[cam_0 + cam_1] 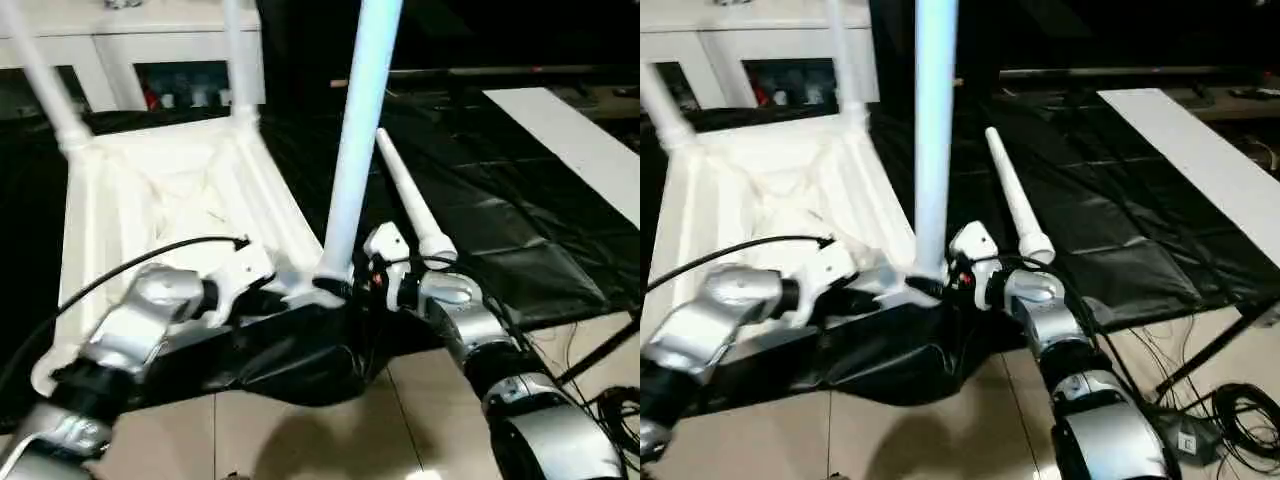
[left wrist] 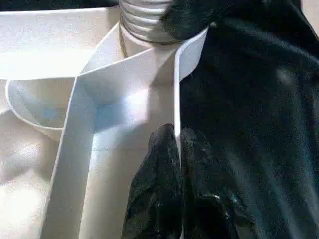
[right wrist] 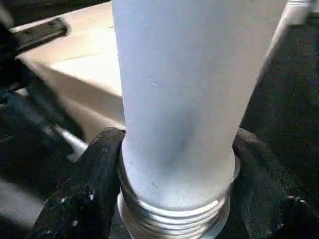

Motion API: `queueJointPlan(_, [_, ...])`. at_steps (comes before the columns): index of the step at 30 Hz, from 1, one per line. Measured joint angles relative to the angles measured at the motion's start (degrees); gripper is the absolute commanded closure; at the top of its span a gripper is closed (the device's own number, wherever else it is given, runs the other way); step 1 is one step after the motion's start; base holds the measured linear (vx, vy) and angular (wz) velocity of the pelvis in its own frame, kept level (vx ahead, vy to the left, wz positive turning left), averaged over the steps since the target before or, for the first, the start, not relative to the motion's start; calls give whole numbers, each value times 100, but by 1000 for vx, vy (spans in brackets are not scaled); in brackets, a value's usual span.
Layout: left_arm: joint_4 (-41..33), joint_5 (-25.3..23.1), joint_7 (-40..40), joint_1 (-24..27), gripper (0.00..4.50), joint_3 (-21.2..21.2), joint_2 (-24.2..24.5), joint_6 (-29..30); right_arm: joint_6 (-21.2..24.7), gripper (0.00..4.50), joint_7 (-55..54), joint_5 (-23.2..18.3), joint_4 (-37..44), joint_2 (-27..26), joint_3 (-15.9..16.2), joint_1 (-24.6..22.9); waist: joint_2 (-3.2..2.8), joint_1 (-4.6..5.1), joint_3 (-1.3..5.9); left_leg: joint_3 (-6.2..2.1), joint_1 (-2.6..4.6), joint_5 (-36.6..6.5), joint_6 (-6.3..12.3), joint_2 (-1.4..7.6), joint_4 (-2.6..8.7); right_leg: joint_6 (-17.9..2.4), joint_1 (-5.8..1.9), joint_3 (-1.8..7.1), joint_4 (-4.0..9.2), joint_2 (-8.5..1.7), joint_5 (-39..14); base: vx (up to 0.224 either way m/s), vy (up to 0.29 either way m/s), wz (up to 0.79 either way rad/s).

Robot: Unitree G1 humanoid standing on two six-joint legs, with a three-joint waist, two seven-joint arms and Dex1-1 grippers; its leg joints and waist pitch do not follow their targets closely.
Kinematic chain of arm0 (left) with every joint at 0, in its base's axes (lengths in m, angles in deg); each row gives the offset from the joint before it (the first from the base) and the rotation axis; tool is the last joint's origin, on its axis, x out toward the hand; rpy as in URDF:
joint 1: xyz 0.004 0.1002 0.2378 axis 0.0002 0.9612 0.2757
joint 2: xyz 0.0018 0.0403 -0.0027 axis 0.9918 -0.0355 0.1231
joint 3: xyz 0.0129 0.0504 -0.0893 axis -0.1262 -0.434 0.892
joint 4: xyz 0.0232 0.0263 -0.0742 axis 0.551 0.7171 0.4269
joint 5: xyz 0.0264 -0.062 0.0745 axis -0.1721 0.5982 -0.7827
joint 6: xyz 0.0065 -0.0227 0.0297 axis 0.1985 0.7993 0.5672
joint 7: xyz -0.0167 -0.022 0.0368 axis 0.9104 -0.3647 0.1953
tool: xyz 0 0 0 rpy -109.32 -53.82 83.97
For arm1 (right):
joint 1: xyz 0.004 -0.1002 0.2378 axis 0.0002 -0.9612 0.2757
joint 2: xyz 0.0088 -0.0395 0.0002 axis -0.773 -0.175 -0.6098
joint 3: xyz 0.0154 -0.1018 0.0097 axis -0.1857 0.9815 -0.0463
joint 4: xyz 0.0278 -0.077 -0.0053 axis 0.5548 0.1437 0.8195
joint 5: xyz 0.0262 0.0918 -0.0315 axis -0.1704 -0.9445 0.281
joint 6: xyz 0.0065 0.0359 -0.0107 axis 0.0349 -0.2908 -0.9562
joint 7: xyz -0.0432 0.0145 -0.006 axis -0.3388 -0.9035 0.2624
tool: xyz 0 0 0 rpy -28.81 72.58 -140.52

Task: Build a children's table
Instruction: Rotate leg to tighten

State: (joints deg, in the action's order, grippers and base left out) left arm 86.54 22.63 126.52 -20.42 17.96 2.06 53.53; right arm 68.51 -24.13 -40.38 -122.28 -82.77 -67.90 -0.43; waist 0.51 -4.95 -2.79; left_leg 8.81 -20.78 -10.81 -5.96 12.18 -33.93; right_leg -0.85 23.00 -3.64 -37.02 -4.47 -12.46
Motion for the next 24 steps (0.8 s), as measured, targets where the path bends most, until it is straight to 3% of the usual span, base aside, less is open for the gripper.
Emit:
queueJointPlan(11, [598,-221,-1455,-590,450,195,-1089,1000,409,178,-3324,65,-625,-986,-512,470,32,52,14,-1,52,12,-25,-10,25,1,-16,1,0,4,25,0,0,0])
queueJointPlan(14, [693,-255,-1815,-697,450,219,-1371,1216,448,178,-4241,89,-839,-1267,-660,647,65,47,35,-1,59,14,-29,-15,38,4,-16,1,3,4,23,0,0,0])
queueJointPlan(24, [675,-316,-1898,-696,450,208,-1354,1251,358,178,-4362,76,-1040,-1349,-852,779,93,53,53,-2,59,14,-28,-16,48,8,-13,3,14,4,21,0,0,0])
